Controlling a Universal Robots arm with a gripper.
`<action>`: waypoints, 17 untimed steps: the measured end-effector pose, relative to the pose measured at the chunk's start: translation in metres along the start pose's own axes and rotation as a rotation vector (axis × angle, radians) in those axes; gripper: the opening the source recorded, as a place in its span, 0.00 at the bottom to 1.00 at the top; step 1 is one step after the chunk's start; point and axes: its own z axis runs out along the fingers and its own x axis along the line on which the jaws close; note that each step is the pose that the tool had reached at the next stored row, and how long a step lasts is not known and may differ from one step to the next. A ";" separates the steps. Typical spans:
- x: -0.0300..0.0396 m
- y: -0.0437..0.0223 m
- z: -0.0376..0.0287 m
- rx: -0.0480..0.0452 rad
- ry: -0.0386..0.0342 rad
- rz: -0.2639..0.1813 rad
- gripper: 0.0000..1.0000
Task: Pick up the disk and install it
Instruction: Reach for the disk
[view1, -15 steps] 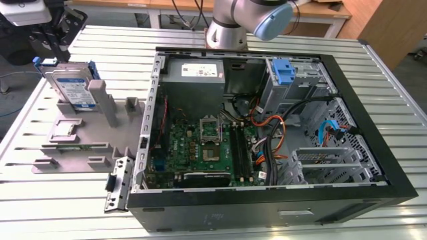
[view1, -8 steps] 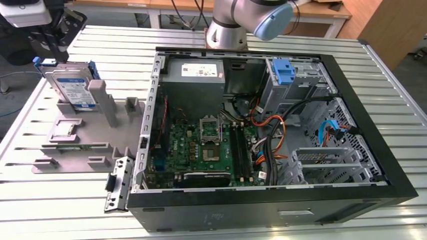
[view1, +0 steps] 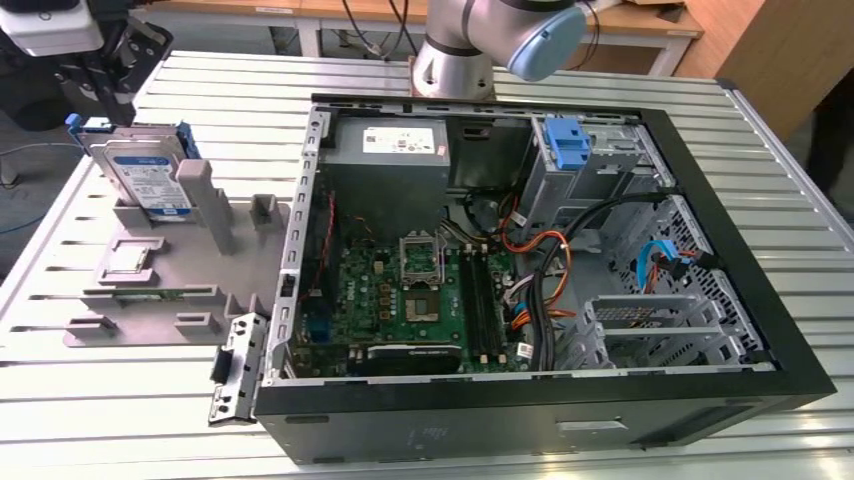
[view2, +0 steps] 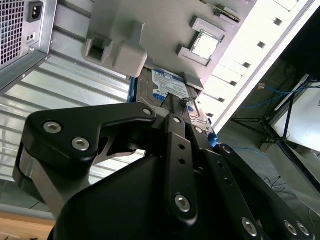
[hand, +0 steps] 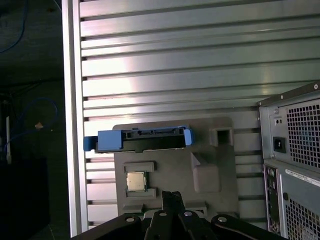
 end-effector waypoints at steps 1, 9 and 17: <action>0.0000 0.0000 0.0001 0.0000 0.0004 0.000 0.10; -0.0001 0.0000 0.0010 0.0002 0.0032 0.000 0.10; 0.0000 -0.0001 0.0034 -0.0108 0.0008 -0.001 0.10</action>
